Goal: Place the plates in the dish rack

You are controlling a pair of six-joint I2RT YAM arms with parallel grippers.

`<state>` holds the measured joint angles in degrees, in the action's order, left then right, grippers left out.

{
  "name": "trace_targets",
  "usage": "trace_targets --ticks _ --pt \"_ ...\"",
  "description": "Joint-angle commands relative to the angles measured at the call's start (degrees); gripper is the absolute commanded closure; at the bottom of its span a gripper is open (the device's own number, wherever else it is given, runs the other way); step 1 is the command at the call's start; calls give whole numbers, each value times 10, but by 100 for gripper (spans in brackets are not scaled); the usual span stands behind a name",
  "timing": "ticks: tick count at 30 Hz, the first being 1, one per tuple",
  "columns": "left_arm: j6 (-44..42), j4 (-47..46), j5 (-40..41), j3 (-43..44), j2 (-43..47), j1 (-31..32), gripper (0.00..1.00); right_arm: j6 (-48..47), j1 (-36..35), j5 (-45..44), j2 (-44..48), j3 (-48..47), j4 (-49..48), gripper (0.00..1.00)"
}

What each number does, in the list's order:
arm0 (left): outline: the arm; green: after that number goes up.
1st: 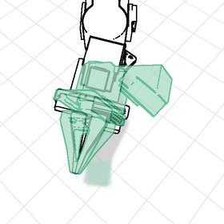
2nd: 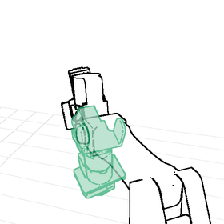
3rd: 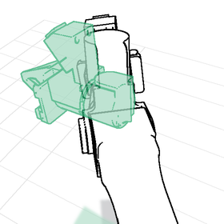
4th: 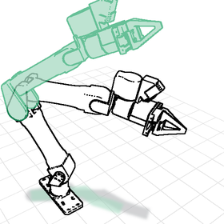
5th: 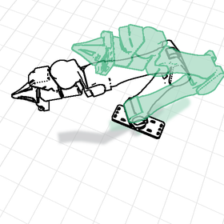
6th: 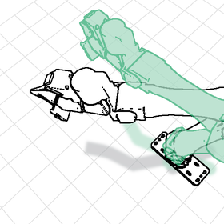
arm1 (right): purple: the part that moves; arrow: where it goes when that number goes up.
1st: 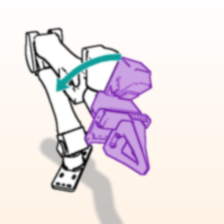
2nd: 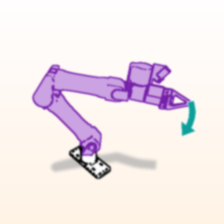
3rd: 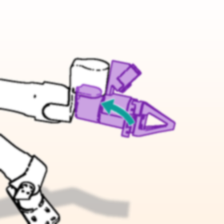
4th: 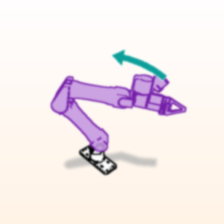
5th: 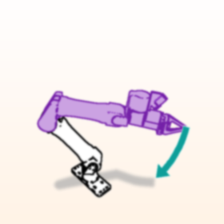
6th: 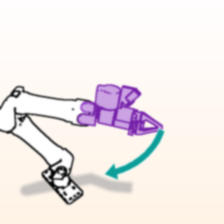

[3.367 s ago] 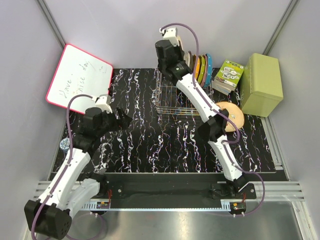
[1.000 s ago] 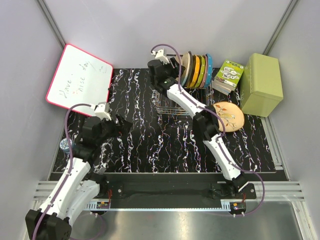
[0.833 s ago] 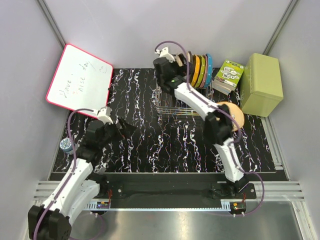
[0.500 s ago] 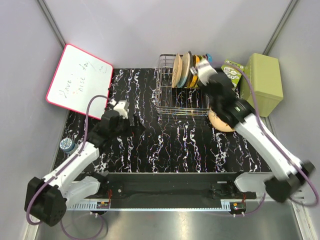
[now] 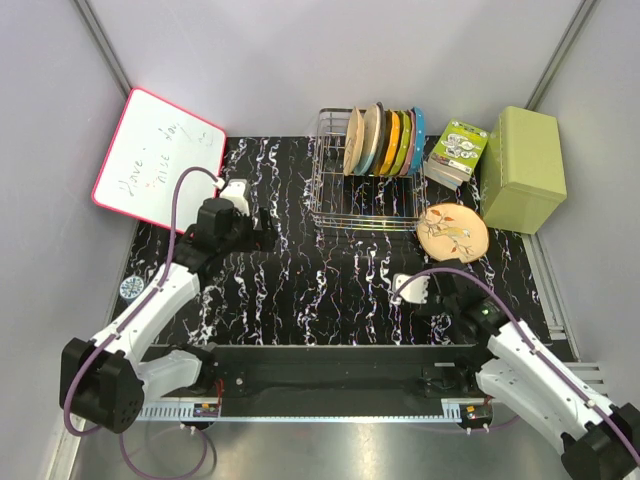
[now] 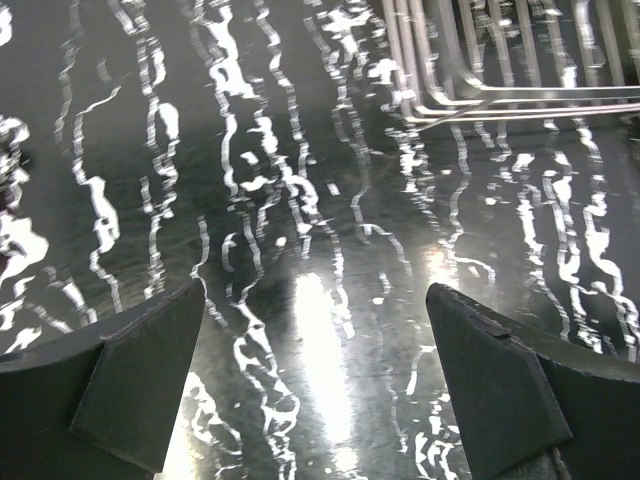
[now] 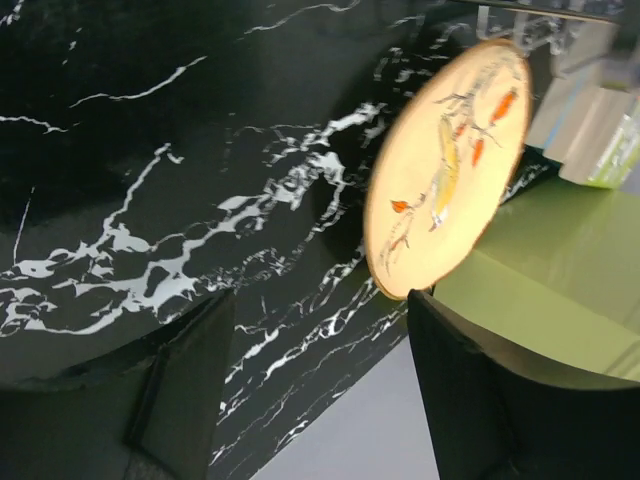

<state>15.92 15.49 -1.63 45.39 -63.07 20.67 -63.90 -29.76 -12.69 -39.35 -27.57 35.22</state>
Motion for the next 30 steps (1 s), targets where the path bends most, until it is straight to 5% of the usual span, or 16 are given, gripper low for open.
trace_targets --ticks 1,10,23,26,27,30 --pt "-16 2 15 24 4 -10 1 -55 1 25 -35 37 -145 27" --pt "3 2 -4 12 -6 -23 1 -57 22 5 -142 82 -309 30" --pt "9 2 -13 33 -34 -24 1 -82 127 -24 -413 82 -608 36" --pt "8 2 -13 28 -30 -26 1 -104 134 -19 -422 83 -615 54" --pt "8 0 -13 25 -29 -27 1 -106 134 -29 -422 88 -611 73" --pt "9 3 -13 19 -20 -30 1 -112 135 -62 -400 107 -583 100"
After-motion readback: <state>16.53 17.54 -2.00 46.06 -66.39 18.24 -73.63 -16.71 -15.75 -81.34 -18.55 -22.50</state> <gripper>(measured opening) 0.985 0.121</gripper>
